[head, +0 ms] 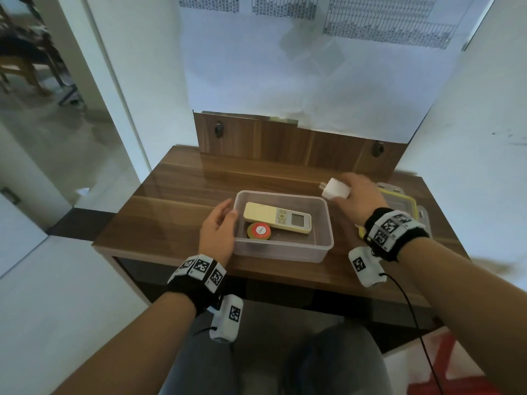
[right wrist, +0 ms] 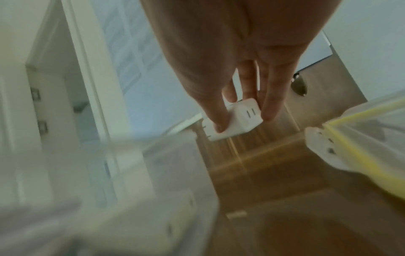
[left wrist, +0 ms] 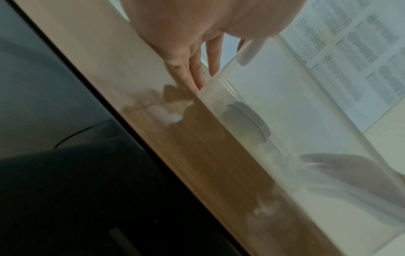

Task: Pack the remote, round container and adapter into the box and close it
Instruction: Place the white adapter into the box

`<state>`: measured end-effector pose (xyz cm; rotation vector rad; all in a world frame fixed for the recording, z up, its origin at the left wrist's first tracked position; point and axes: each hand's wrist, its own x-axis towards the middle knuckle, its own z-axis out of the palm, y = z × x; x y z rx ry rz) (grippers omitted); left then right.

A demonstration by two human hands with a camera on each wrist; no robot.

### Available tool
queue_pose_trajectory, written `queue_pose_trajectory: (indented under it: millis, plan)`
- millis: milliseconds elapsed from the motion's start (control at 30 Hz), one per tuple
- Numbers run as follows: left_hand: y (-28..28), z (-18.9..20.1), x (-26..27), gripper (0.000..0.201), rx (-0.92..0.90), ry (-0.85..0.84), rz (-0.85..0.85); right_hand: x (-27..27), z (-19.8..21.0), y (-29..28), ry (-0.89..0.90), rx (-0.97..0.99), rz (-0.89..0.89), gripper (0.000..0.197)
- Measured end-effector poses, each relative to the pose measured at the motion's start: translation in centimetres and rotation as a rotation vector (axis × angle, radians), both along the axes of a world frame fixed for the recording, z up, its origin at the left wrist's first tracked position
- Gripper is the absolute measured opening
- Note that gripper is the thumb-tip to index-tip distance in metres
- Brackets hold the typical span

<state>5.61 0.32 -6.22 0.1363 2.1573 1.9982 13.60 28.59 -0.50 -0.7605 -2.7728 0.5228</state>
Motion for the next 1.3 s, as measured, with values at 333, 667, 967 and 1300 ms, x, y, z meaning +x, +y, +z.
queue_pose_trajectory:
  millis: [333, 667, 967, 1300]
  plan:
    - [-0.2, -0.2, 0.1, 0.041, 0.002, 0.003, -0.011, 1.8, 3.9, -5.4, -0.081, -0.155, 0.41, 0.058]
    - [-0.6, 0.1, 0.4, 0.043, -0.026, 0.017, -0.045, -0.8, 1.3, -8.1, -0.433, -0.061, 0.551, 0.048]
    - [-0.5, -0.1, 0.2, 0.043, -0.036, 0.033, -0.035, -2.1, 1.4, -8.3, -0.6, 0.039, 0.555, 0.053]
    - [-0.8, -0.4, -0.2, 0.037, 0.002, 0.001, -0.073, -2.3, 2.1, -7.6, -0.572, -0.019, 0.584, 0.053]
